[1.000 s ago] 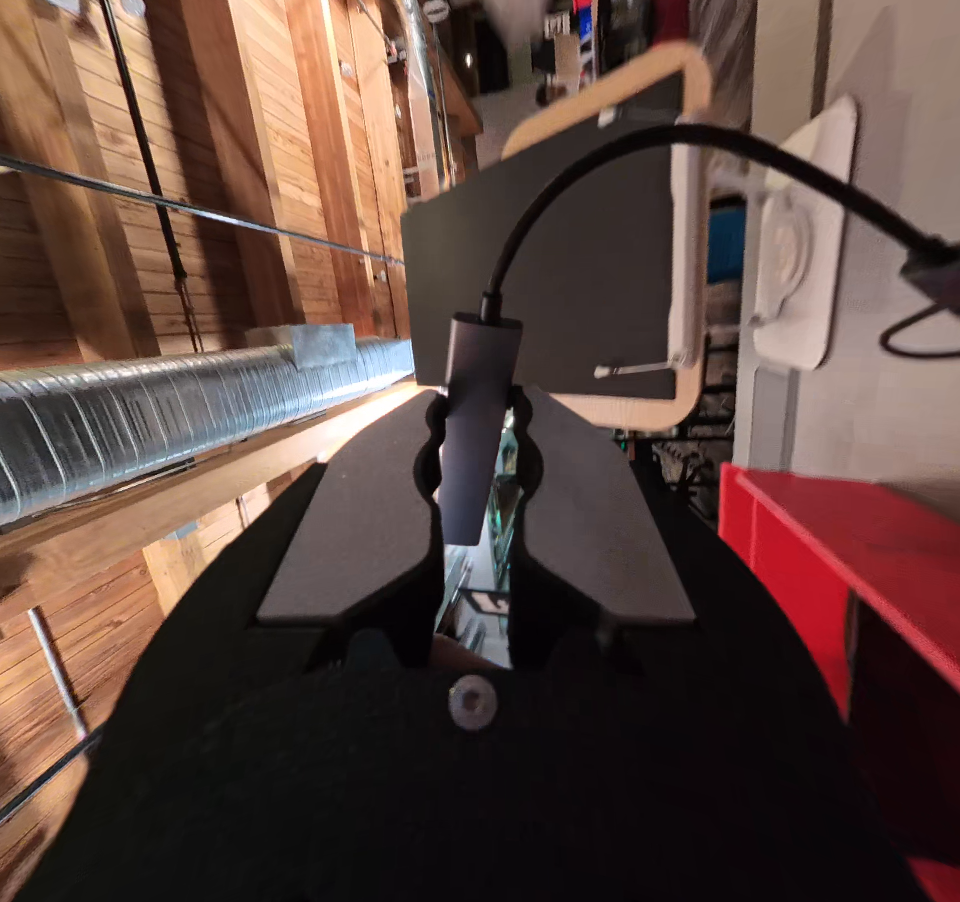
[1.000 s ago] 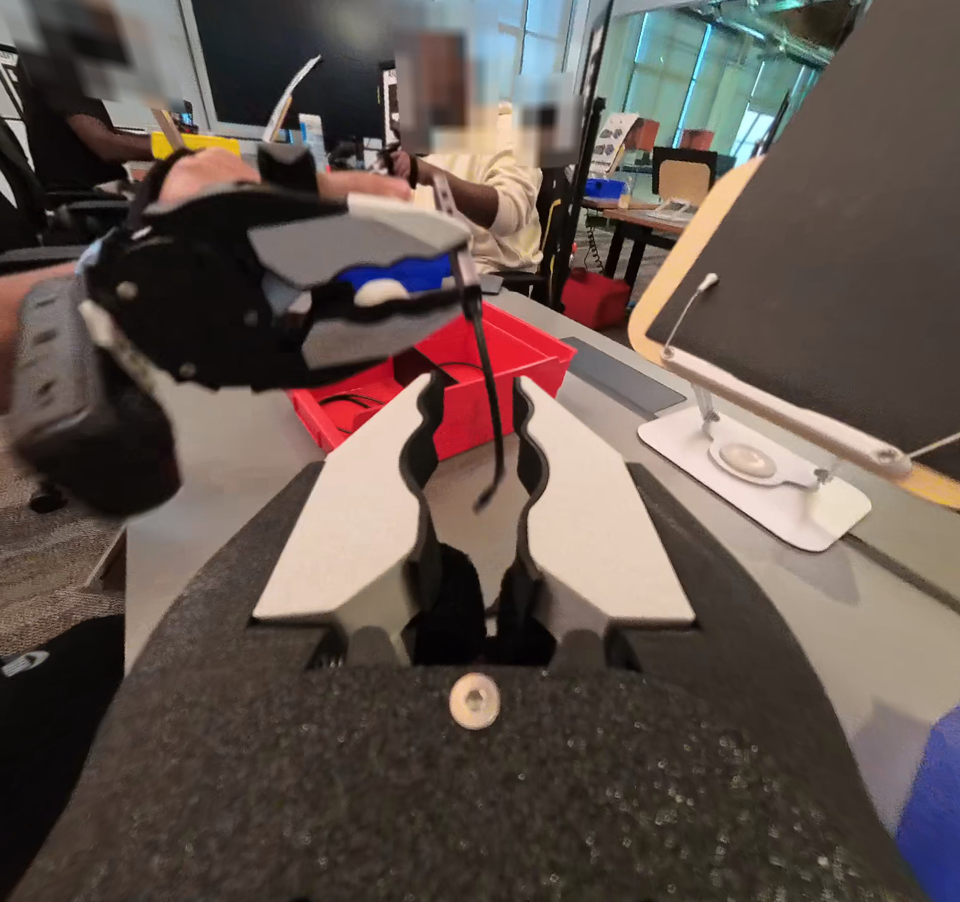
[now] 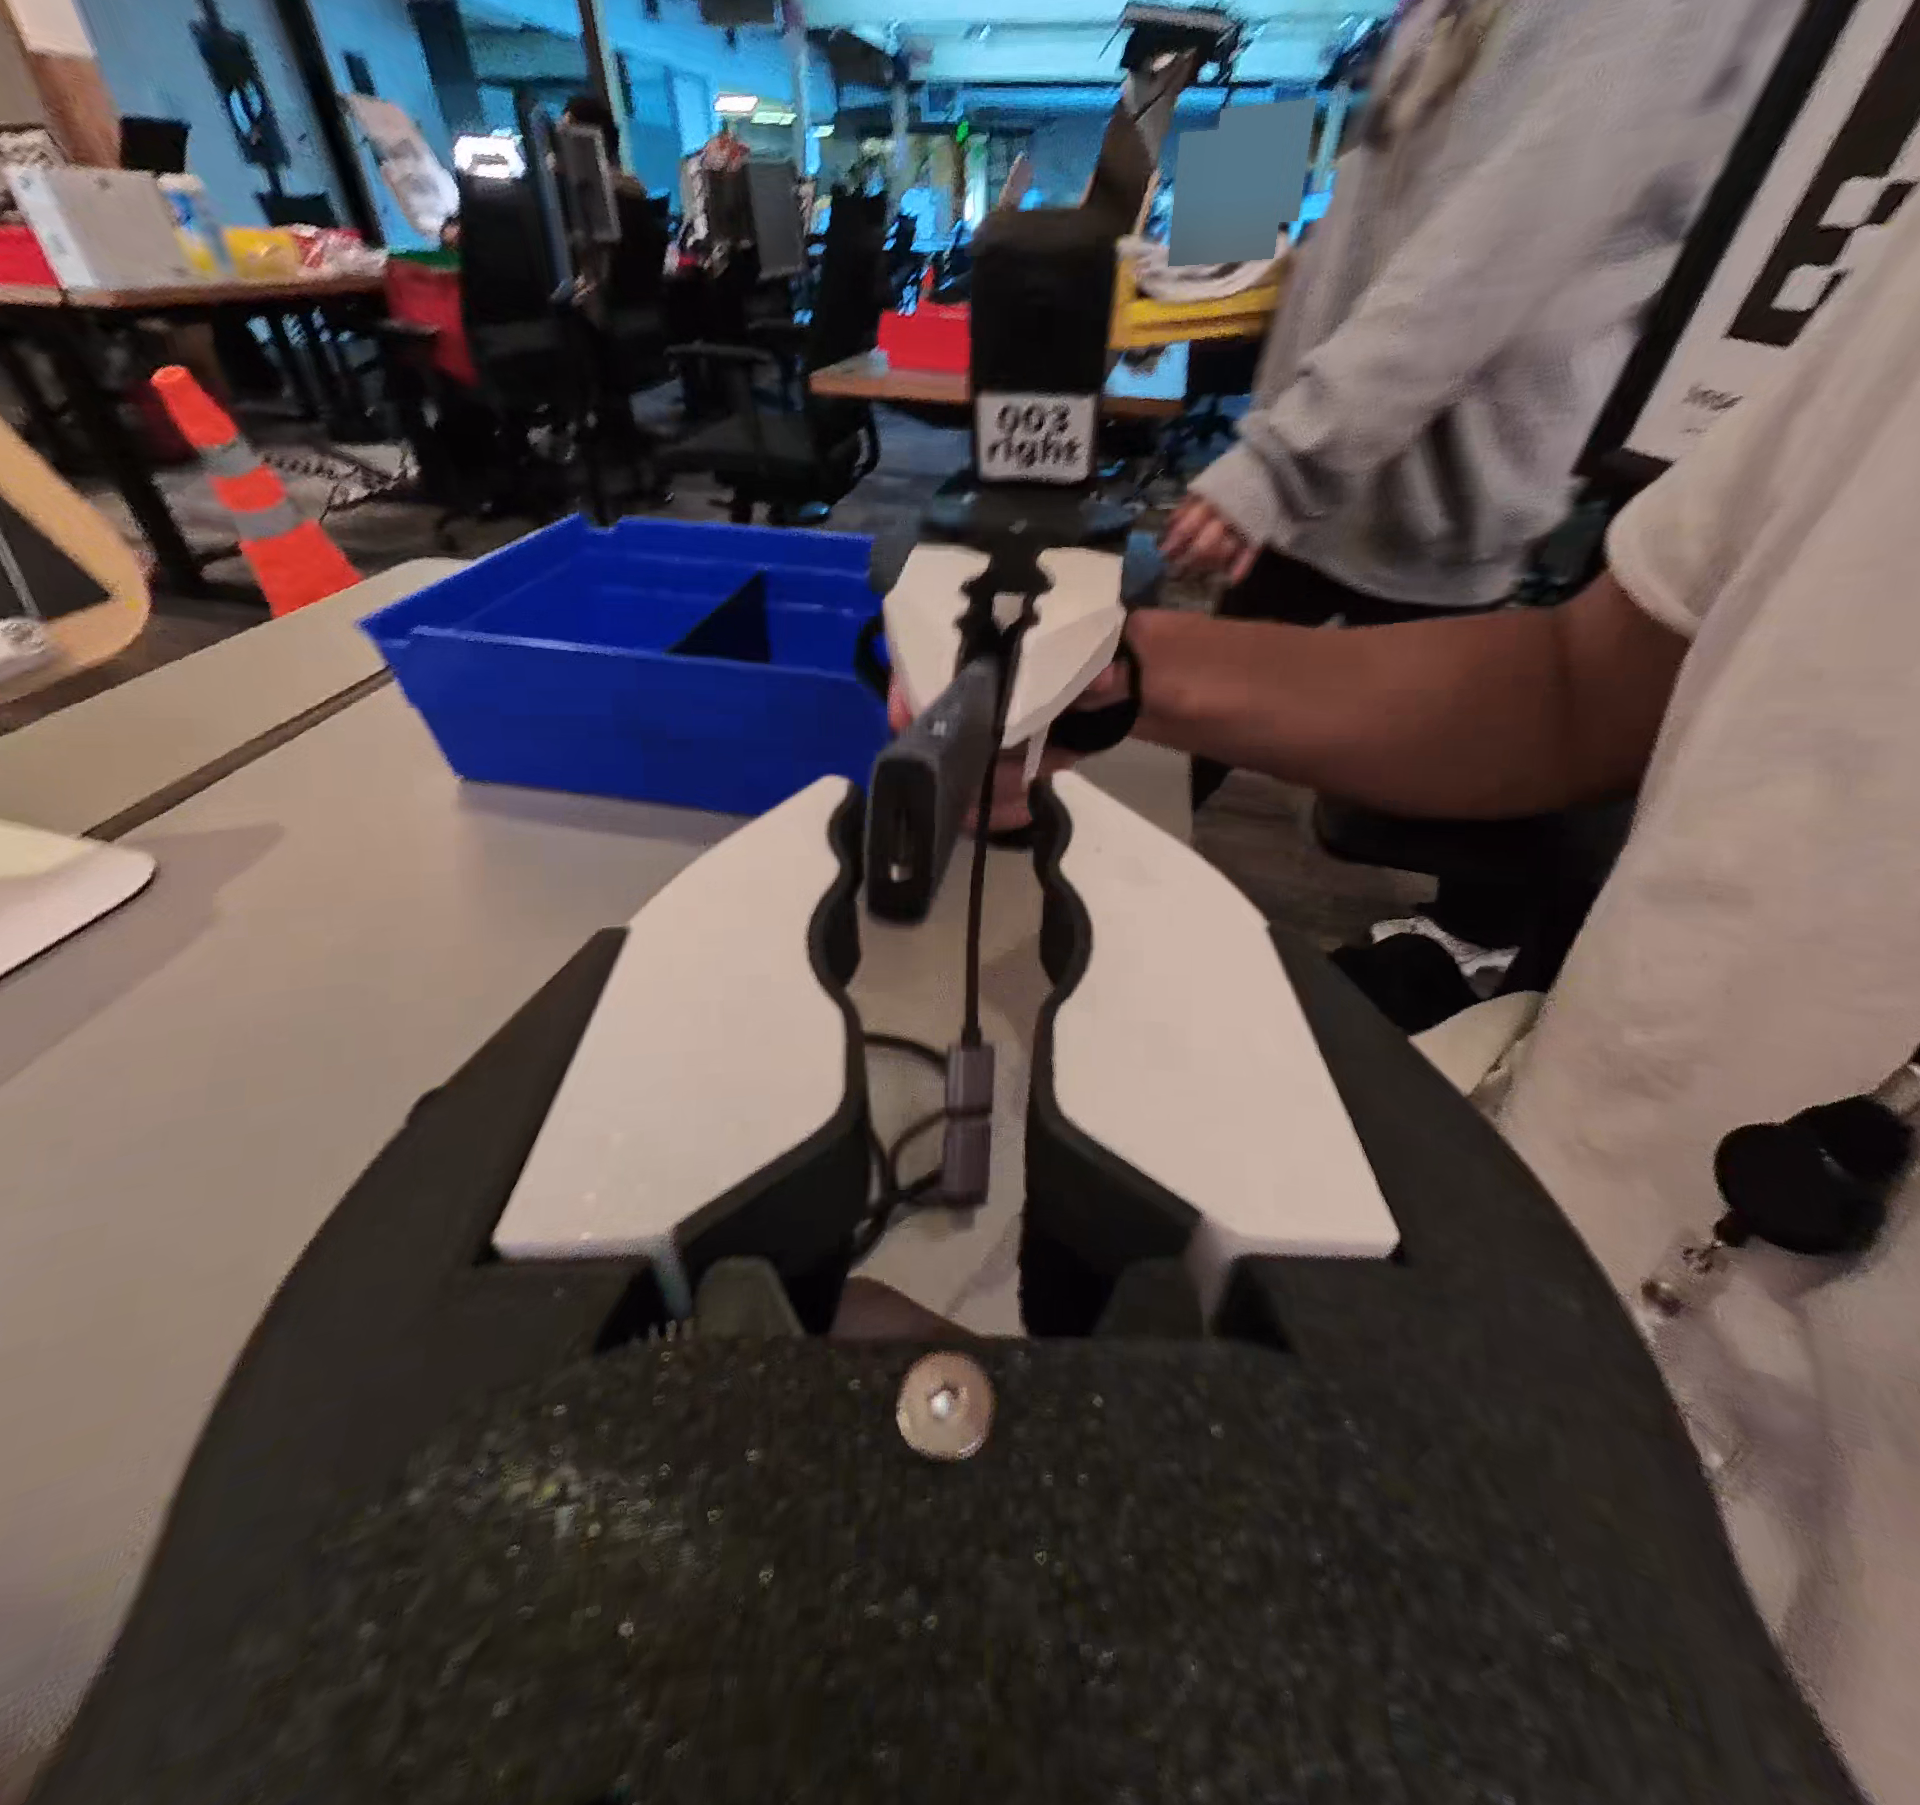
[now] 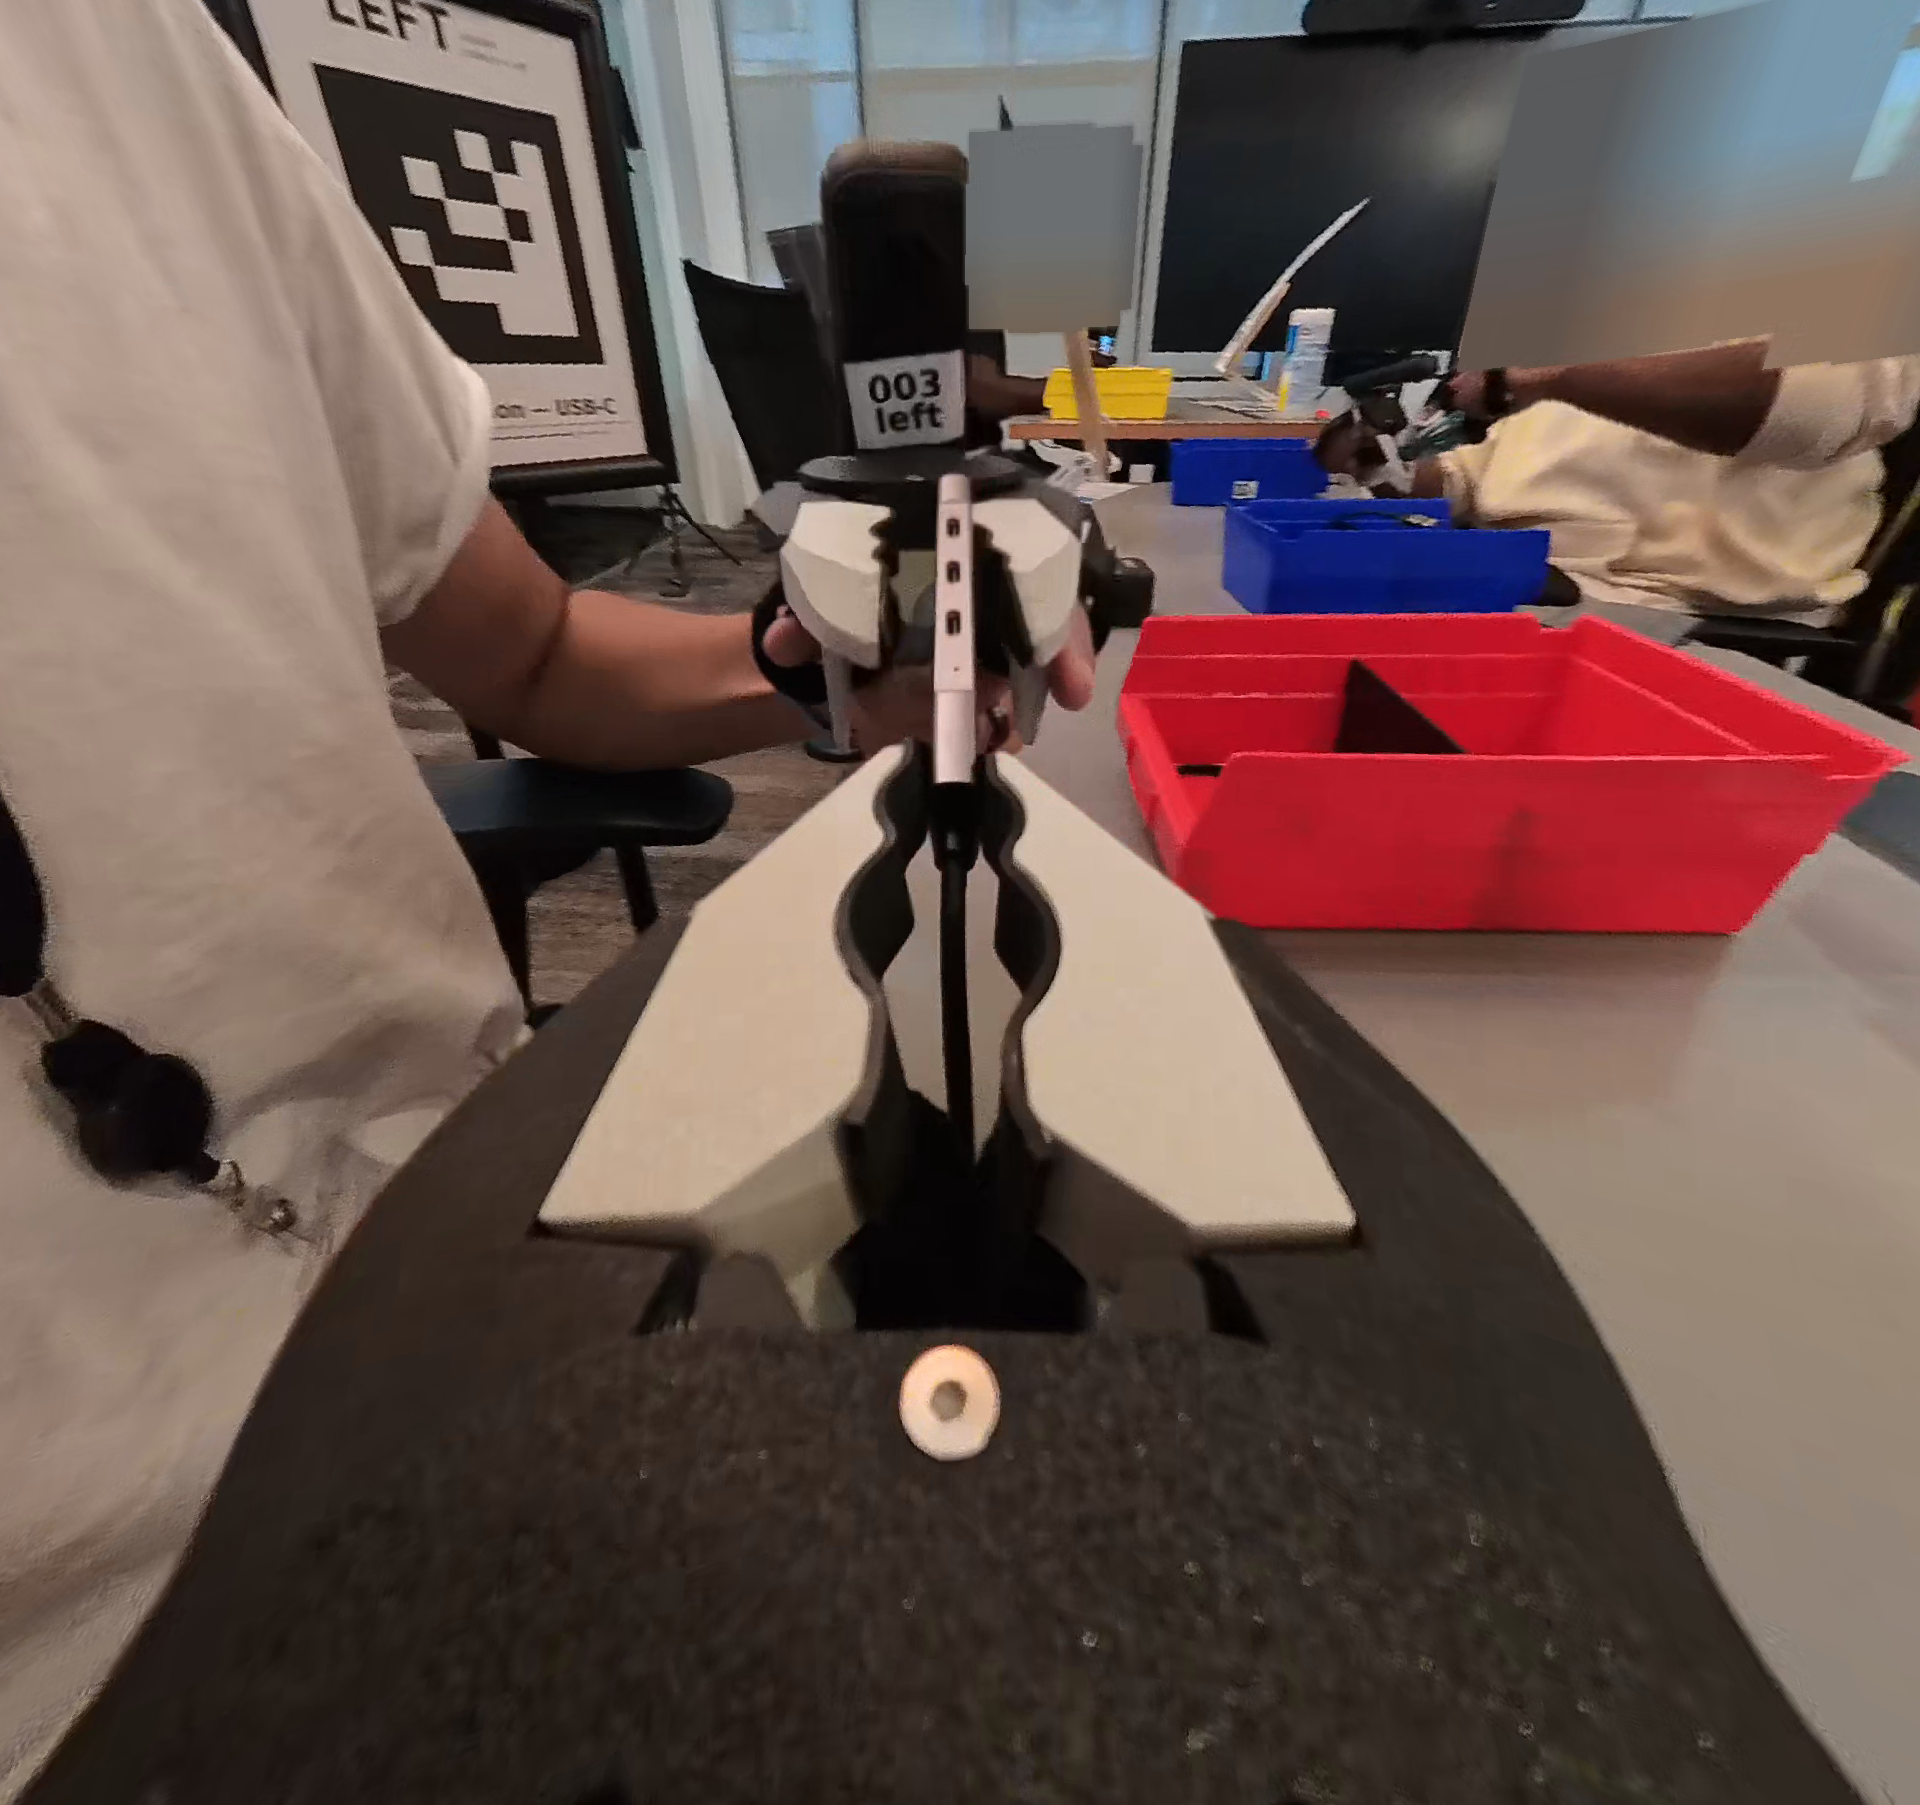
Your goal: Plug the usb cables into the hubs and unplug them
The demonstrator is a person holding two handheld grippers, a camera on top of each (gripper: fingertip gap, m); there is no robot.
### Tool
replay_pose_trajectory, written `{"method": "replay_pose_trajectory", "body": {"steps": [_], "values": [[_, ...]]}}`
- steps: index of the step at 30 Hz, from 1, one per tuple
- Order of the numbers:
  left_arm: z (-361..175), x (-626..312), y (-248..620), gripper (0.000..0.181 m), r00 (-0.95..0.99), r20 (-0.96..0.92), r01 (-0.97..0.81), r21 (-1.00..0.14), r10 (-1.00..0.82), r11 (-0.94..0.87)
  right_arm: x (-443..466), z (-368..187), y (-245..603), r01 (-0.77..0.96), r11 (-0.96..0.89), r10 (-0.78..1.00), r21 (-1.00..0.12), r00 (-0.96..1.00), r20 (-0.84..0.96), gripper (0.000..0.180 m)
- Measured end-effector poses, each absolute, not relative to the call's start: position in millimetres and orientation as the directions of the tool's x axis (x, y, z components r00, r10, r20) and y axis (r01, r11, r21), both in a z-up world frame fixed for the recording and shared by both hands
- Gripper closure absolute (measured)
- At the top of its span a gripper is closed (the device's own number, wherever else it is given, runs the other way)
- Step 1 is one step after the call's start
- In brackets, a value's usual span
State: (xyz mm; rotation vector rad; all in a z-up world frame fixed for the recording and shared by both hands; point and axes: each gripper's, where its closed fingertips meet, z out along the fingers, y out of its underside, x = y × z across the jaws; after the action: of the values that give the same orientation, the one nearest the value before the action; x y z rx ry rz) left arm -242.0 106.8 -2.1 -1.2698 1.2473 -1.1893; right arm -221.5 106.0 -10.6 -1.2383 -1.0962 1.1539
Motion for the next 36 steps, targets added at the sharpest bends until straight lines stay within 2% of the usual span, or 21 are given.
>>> {"method": "replay_pose_trajectory", "body": {"steps": [10,14,22,36], "values": [[-3,-237,92,0.160,-0.046,-0.005,-0.048,-0.999,-0.999,0.008,-234,-13,92,-0.096,-0.064,0.998,-0.993,0.019,-0.066,0.172],[-1,-240,89,0.171,-0.060,-0.009,-0.039,-0.999,-0.998,0.012,-234,-12,91,-0.105,-0.070,0.997,-0.992,0.008,-0.071,0.172],[-3,-243,90,0.172,-0.048,-0.026,-0.066,-0.997,-0.998,0.029,-229,-22,92,-0.059,-0.069,0.997,-0.996,0.014,-0.069,0.172],[6,-244,87,0.171,-0.057,-0.012,-0.017,-1.000,-0.998,0.013,-230,-17,87,-0.155,-0.102,0.995,-0.983,-0.021,-0.100,0.172]]}}
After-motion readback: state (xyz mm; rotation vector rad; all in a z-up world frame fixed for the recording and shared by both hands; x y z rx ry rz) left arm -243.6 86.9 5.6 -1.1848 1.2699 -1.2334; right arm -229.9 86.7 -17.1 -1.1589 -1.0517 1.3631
